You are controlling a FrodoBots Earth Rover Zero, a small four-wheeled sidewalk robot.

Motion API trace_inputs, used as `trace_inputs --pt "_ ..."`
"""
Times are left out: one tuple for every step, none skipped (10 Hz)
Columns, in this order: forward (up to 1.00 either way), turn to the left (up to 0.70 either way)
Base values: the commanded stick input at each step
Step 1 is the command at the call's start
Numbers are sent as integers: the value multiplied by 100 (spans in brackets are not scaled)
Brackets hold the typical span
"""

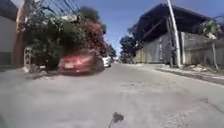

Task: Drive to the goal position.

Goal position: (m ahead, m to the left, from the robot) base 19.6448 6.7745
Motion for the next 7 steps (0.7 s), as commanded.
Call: trace_inputs --pt "100 -2" --pt "100 -3" --pt "100 -2" --pt "100 -2" --pt "100 -2" --pt "100 -2" --pt "100 -2"
